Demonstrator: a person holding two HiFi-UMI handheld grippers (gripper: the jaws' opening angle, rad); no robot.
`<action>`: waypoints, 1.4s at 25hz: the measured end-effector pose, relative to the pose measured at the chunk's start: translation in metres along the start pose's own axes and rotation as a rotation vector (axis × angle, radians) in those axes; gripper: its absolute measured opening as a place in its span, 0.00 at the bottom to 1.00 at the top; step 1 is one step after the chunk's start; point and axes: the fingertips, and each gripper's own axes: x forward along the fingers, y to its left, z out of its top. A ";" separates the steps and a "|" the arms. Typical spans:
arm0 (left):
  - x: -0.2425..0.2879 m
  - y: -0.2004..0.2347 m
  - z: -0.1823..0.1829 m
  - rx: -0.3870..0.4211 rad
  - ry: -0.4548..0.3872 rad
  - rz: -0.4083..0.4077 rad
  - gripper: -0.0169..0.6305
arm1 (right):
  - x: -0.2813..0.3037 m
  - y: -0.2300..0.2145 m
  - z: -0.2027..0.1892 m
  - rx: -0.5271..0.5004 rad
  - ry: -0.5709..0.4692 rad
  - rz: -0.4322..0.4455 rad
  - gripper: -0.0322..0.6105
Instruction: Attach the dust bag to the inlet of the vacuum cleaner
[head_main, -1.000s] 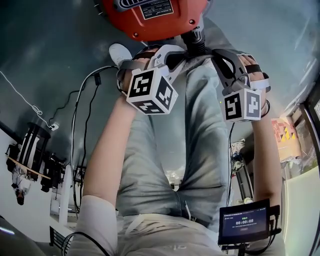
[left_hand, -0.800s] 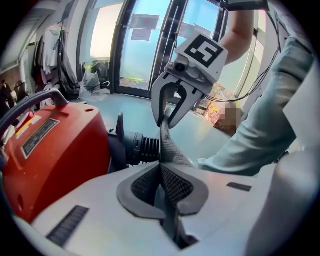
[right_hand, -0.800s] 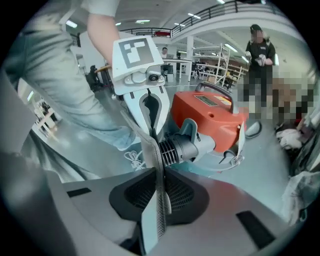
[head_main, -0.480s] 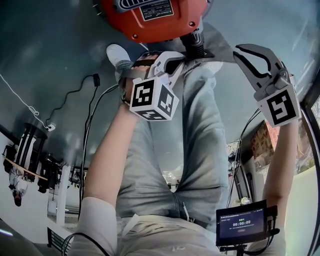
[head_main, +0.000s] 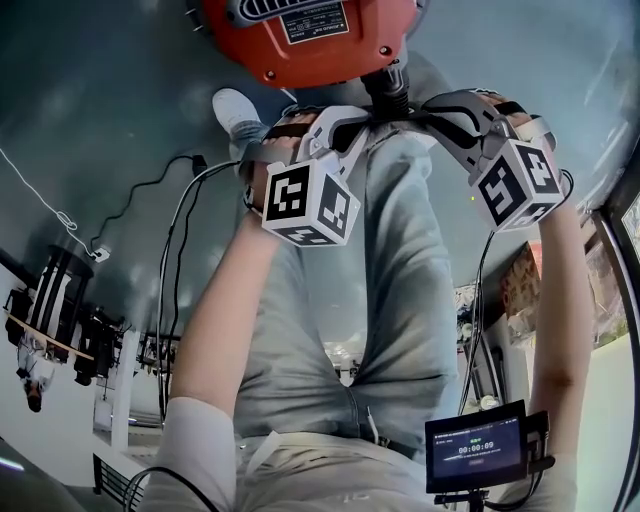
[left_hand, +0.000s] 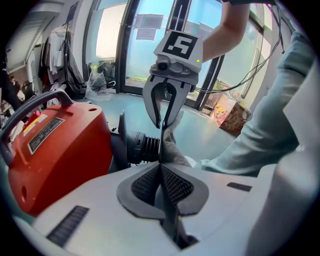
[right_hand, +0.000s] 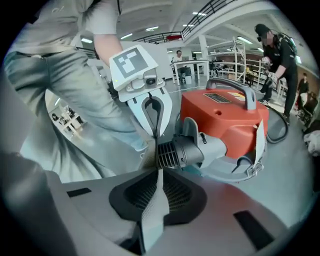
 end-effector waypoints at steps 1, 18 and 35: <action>0.000 0.001 0.000 0.006 0.001 -0.002 0.04 | 0.003 -0.001 0.000 -0.025 0.017 -0.007 0.10; -0.002 -0.002 -0.006 0.014 0.006 -0.022 0.04 | 0.021 0.000 -0.005 -0.150 0.246 0.049 0.07; 0.016 -0.010 -0.024 0.120 0.095 -0.048 0.06 | 0.012 0.010 0.002 -0.185 0.208 -0.249 0.07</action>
